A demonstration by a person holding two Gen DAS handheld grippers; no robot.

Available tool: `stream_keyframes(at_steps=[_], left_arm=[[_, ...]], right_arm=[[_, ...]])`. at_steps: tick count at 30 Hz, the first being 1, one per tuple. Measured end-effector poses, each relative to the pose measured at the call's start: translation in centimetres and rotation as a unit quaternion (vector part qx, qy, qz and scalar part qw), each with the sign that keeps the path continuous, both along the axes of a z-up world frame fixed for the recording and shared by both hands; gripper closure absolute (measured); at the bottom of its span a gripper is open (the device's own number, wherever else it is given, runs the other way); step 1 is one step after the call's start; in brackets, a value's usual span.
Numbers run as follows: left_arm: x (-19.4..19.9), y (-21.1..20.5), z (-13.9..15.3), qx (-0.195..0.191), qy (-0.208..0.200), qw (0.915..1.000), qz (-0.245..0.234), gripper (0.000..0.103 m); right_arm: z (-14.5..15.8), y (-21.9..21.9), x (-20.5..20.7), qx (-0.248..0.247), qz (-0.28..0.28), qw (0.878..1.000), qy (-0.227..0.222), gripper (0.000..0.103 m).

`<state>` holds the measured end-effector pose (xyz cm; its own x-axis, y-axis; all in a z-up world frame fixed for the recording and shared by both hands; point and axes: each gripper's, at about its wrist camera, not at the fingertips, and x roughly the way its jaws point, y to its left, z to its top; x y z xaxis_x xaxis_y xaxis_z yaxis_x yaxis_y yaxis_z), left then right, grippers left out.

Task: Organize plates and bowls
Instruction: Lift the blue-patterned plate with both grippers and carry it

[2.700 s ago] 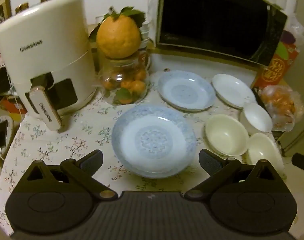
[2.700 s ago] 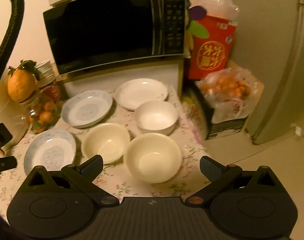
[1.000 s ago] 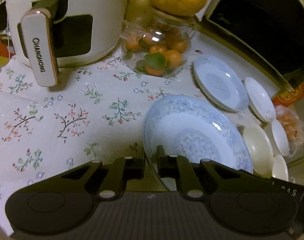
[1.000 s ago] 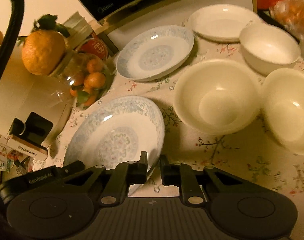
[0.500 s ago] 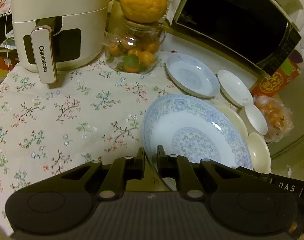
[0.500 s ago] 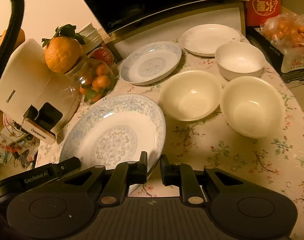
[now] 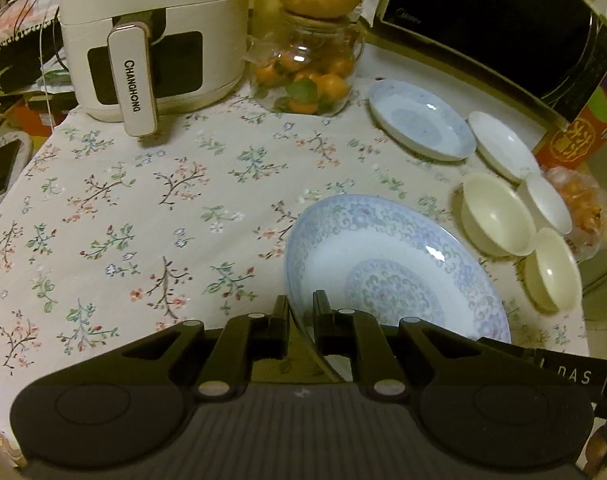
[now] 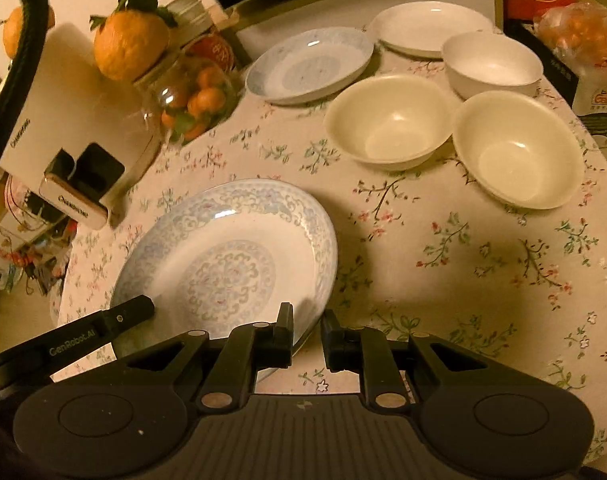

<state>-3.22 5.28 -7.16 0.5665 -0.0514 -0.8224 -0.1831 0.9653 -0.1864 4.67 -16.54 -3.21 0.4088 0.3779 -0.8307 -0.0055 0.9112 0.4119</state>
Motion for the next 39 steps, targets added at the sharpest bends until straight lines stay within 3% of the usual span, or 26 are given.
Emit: stream_keyframes(at_steps=[12,20,34,39], left_arm=[[0.0,-0.1,-1.9,0.032,0.008,0.9994,0.013,0.093],[-0.3,0.1,-3.3,0.042,0.038,0.9982,0.019,0.091],[0.1,0.0,-3.3,0.051,0.049,0.9973,0.019,0.09],[0.2,-0.5,-2.9,0.078,0.046,0.9958,0.017,0.09]], right_arm=[[-2.2,2.1,-0.1,-0.039,0.025,0.999,0.009,0.088],[-3.2,2.4,0.1,-0.045,0.035,0.998,0.019,0.088],[-3.6,1.7,0.9,-0.034,0.04,0.998,0.033,0.089],[-3.2,1.2,0.9,-0.039,0.04,0.998,0.029,0.087]])
